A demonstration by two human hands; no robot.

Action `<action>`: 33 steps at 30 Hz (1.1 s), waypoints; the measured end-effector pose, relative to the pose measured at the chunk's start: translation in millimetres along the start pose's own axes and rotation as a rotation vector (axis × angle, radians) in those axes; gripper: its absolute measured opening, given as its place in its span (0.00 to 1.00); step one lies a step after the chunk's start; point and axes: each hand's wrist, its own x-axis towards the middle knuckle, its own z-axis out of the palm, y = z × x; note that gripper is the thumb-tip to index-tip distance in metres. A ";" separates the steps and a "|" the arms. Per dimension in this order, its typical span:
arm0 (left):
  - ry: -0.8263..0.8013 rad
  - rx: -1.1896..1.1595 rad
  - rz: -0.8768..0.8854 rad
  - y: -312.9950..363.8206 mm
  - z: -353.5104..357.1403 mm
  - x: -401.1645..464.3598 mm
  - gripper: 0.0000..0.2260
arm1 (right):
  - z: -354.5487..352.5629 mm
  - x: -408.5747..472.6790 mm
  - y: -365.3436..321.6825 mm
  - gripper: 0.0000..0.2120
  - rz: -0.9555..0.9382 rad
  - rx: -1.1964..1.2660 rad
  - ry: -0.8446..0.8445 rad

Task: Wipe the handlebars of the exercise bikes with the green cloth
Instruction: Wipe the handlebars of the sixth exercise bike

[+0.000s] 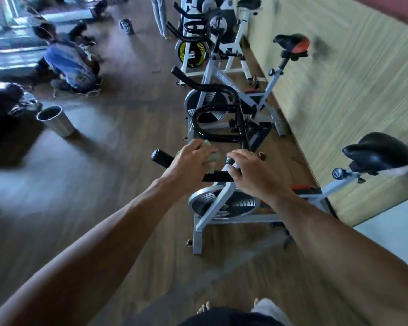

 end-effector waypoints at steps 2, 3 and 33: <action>-0.089 0.214 0.016 -12.4 17.2 -10.1 0.12 | 9.4 0.5 5.2 0.19 -0.031 0.024 -0.048; -0.125 0.346 0.000 -15.6 24.3 -15.0 0.12 | 13.0 1.1 8.0 0.20 -0.045 0.029 -0.070; 0.038 1.121 0.061 -16.8 -12.4 -22.8 0.13 | 37.5 3.4 47.0 0.18 -0.319 0.087 0.043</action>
